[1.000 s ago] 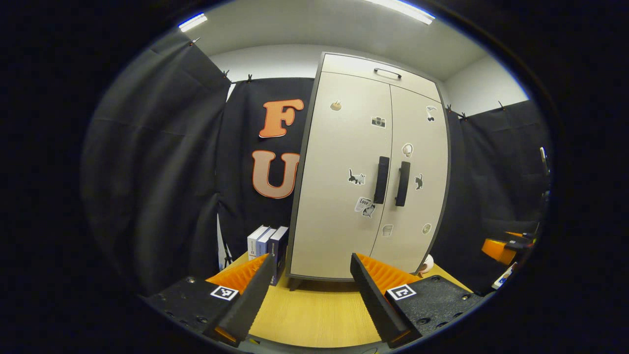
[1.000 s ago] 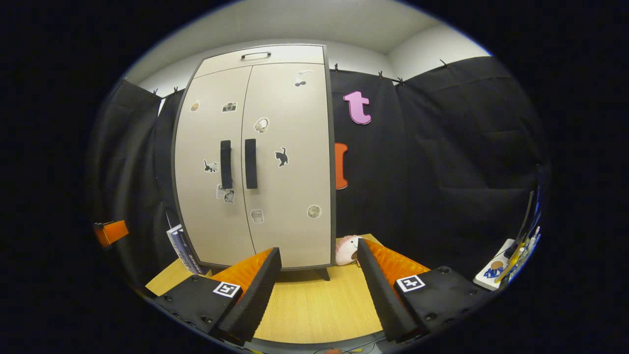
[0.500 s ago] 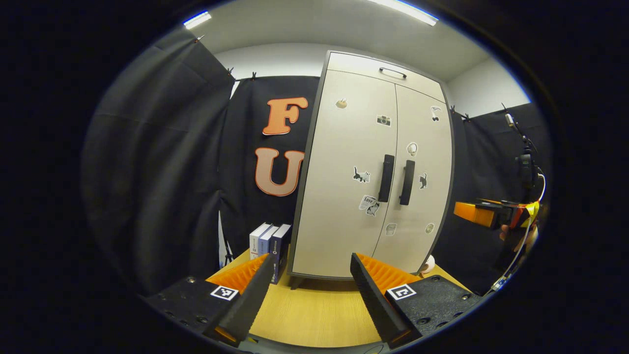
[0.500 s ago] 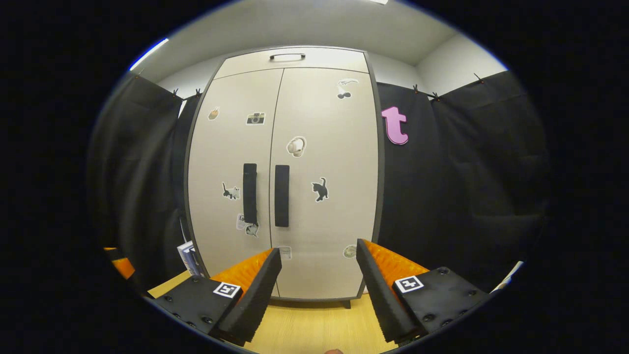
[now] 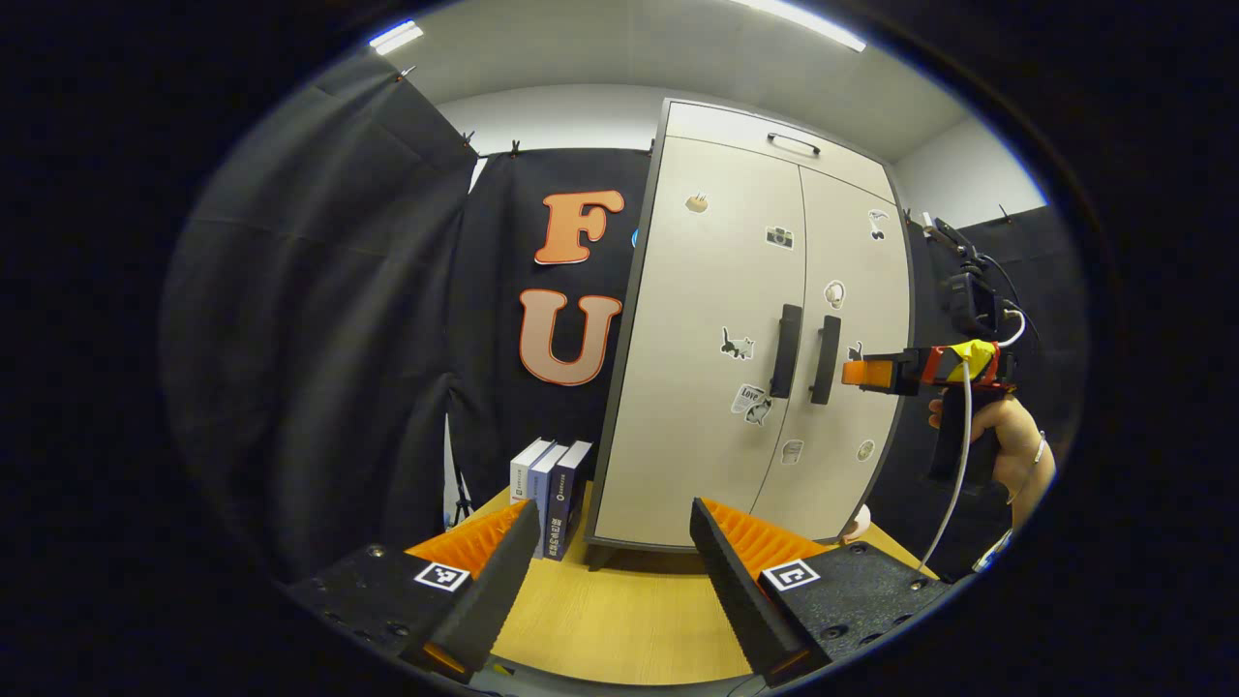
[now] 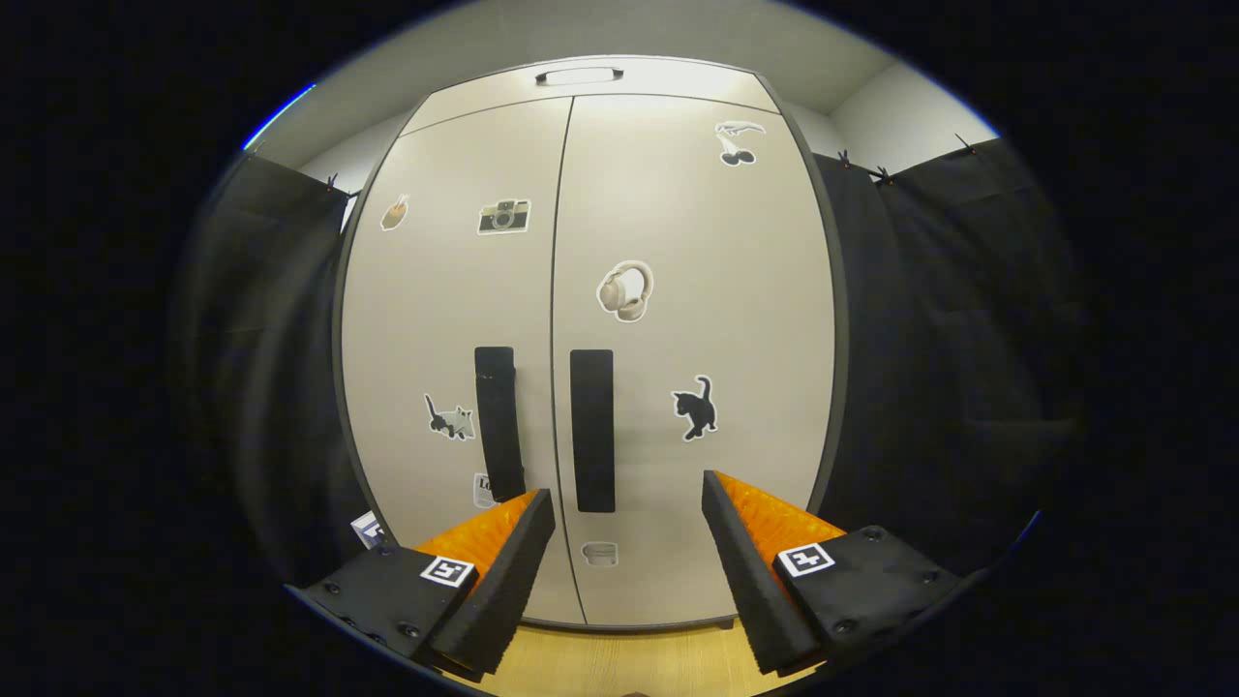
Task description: Open the right door of the double-door shoe cabinet with the right hand, and open the left door with the left hand.
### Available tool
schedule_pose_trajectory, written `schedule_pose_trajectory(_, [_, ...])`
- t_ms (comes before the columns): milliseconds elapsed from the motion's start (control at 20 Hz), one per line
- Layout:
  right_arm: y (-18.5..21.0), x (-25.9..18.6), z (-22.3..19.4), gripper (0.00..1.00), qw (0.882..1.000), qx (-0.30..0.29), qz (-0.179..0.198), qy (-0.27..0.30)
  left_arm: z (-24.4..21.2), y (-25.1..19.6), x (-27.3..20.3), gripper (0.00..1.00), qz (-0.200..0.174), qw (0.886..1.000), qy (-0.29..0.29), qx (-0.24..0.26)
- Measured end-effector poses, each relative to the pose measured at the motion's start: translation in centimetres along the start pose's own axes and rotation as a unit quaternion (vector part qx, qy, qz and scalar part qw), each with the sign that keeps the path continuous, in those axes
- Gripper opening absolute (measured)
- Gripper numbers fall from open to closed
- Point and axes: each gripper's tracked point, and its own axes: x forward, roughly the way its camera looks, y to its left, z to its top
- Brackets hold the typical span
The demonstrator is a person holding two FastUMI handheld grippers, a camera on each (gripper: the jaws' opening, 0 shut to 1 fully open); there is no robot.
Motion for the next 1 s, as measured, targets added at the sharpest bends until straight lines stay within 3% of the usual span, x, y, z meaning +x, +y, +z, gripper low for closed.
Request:
schedule_pose_trajectory(300, [1.2,4.4,0.9,0.96,1.000,0.017,-0.001,0.004,0.3,2.6,0.7,0.95,0.022,1.000,-0.003,-0.002])
schedule_pose_trajectory(400, [1.4,5.5,1.5,0.86,1.000,0.022,-0.002,0.000,0.2,3.2,0.8,0.95,0.028,1.000,-0.002,-0.005])
schedule_pose_trajectory(450, [1.5,5.9,1.5,0.77,1.000,0.023,-0.003,0.004,0.1,3.5,0.9,0.95,0.030,1.000,-0.001,-0.006])
schedule_pose_trajectory(500, [1.4,6.2,1.3,0.74,1.000,0.022,-0.006,0.008,0.0,3.8,0.9,0.95,0.031,0.999,0.000,-0.007])
schedule_pose_trajectory(550, [1.6,6.6,1.2,0.60,1.000,0.022,-0.003,0.011,0.0,4.0,1.0,0.95,0.033,0.999,0.000,-0.008])
schedule_pose_trajectory(700, [1.4,7.1,1.0,0.51,1.000,0.019,-0.012,0.013,0.0,4.7,0.9,0.95,0.039,0.999,-0.001,-0.006])
schedule_pose_trajectory(750, [1.6,7.2,0.9,0.40,1.000,0.021,-0.010,0.015,0.1,4.8,0.8,0.95,0.040,0.999,-0.001,-0.005])
schedule_pose_trajectory(850, [1.5,7.4,0.6,0.44,0.999,0.021,-0.016,0.021,0.1,5.0,0.6,0.95,0.043,0.999,-0.002,-0.004])
schedule_pose_trajectory(1000, [1.4,7.1,0.5,0.33,0.999,0.017,-0.012,0.028,0.3,5.2,-0.1,0.95,0.045,0.999,-0.004,-0.001])
